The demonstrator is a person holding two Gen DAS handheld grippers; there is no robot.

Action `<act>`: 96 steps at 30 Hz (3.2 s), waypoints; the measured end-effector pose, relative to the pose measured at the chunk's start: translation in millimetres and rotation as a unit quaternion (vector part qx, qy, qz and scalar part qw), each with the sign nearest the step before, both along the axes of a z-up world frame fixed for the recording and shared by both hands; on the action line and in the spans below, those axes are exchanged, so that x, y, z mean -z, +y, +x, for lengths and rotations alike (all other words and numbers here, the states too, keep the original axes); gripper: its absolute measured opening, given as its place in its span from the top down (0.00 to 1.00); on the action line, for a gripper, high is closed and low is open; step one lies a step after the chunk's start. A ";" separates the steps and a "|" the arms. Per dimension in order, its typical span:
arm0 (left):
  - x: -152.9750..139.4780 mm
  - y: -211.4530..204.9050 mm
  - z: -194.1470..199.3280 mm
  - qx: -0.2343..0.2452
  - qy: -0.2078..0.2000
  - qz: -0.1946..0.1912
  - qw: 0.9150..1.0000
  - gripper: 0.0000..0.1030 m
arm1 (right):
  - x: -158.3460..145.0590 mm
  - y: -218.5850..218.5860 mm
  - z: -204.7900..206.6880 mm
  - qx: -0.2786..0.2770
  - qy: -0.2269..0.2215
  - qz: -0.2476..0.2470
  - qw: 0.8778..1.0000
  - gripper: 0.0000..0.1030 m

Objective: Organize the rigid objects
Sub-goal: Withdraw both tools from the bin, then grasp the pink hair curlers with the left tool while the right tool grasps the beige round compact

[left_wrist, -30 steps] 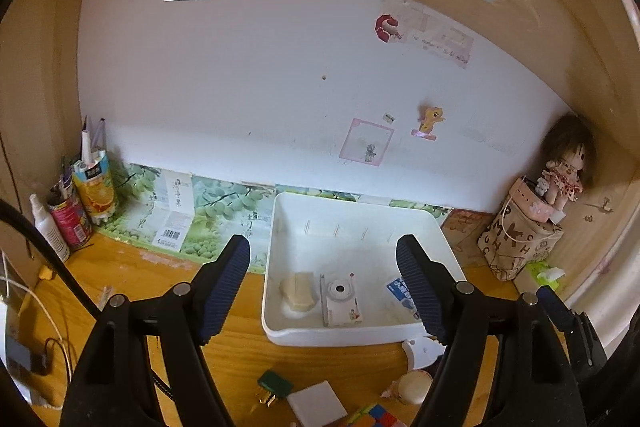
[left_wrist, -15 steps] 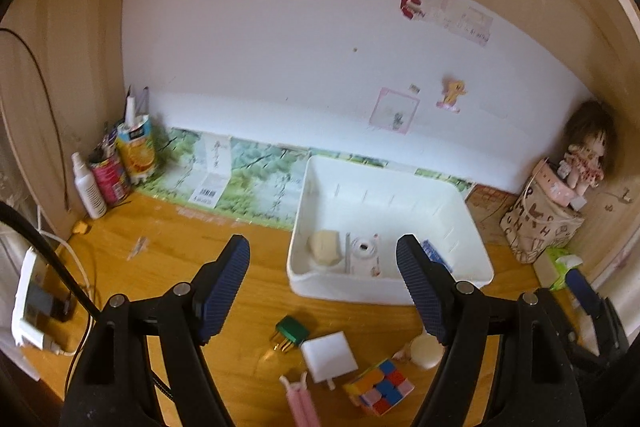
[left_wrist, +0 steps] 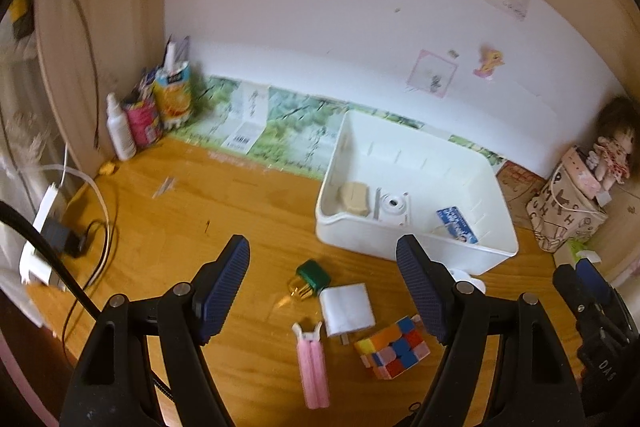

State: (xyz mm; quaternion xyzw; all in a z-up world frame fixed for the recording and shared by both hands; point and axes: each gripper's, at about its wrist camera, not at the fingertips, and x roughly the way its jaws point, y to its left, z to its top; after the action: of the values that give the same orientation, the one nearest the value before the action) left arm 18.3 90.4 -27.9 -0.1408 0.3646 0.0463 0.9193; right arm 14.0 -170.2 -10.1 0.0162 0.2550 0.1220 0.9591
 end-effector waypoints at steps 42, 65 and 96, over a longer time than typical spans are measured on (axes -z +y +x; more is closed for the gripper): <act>173.5 -9.9 34.8 0.025 0.410 -0.121 0.904 0.24 | 134.0 -7.5 100.3 0.046 0.420 0.070 0.904 0.20; 173.5 -27.0 87.2 0.018 0.464 -0.051 0.884 0.70 | 156.9 13.1 120.7 0.075 0.462 -0.034 0.883 0.33; 165.6 -21.3 50.1 -0.011 0.432 -0.061 0.900 0.72 | 144.1 -6.1 106.7 0.060 0.445 -0.005 0.893 0.51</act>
State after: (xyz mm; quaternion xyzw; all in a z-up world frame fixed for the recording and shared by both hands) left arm 68.4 69.2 -193.4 -0.1668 0.7263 0.0907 0.6606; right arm 120.7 -176.4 -154.2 0.0789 0.6543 0.0426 0.7509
